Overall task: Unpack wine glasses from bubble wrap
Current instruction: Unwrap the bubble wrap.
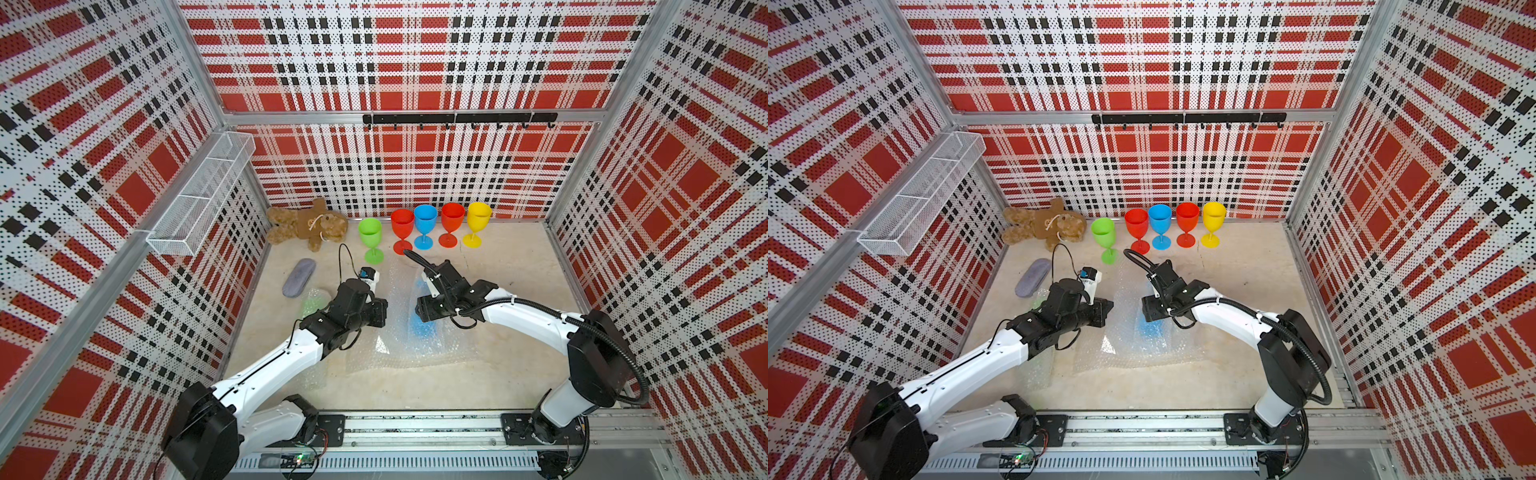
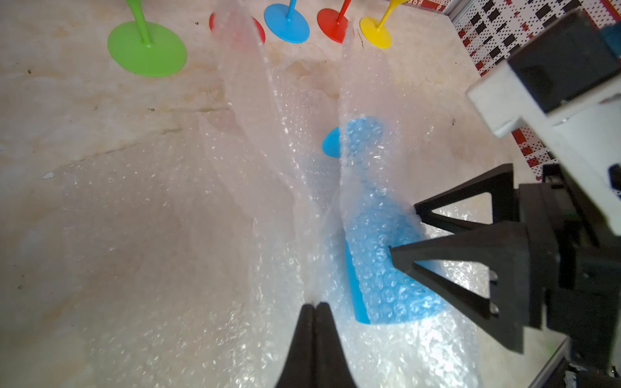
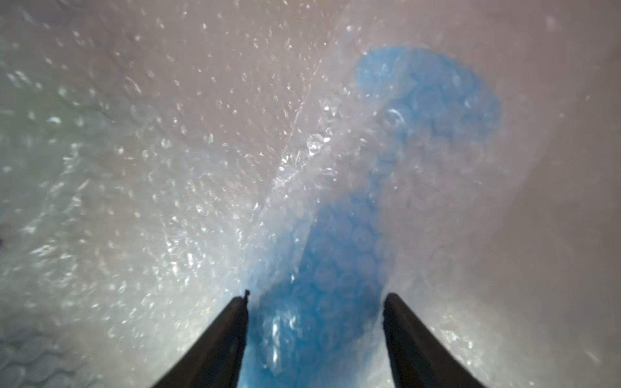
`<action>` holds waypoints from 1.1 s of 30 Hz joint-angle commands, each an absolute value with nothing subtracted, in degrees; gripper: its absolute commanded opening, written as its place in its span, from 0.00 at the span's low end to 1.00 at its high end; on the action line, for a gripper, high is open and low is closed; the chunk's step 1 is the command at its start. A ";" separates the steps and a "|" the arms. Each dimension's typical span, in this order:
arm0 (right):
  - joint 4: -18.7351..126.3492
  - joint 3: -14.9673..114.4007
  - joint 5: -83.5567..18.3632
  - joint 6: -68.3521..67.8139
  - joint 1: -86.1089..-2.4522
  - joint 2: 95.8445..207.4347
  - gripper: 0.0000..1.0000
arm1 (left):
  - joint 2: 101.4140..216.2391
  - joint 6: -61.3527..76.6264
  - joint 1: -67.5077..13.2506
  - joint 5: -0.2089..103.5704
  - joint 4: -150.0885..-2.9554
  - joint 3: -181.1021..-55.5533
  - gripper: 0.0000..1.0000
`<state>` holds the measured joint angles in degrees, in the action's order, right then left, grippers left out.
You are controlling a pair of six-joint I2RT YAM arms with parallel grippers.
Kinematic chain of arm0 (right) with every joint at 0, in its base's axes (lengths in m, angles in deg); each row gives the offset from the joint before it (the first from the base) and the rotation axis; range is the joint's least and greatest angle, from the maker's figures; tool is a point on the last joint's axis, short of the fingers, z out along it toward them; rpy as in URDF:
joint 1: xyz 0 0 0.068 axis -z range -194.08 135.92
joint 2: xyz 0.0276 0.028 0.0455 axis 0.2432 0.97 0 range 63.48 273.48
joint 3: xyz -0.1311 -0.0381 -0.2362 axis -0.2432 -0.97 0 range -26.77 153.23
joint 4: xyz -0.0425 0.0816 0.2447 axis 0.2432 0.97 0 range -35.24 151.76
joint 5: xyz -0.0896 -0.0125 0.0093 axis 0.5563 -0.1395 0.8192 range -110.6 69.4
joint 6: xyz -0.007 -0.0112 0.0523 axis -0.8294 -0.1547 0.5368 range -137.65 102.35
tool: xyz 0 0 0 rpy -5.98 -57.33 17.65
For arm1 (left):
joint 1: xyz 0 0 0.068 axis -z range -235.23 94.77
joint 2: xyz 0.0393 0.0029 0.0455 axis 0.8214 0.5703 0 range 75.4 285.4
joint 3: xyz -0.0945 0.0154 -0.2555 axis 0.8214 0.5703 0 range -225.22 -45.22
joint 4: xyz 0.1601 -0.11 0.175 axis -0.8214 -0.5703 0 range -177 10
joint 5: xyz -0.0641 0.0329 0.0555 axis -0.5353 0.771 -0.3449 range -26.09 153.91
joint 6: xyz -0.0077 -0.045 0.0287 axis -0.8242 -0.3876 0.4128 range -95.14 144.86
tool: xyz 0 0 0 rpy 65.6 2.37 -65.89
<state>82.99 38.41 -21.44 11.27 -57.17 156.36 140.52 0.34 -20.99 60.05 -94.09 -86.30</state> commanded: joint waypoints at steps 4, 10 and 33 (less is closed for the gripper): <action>82.26 37.74 -16.93 11.34 -57.23 155.30 0.22 | 138.66 -0.28 -21.03 60.58 -93.10 -84.86 0.00; 79.69 34.46 -17.56 11.81 -54.95 150.37 0.13 | 137.10 -1.06 -21.32 61.87 -93.62 -84.21 0.00; 81.80 20.17 5.29 14.62 -42.81 126.35 0.61 | 139.04 -3.25 -19.04 66.33 -95.28 -83.27 0.00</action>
<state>81.35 16.67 0.70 17.74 -43.14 130.41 138.31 -2.76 -19.68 64.38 -94.79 -83.40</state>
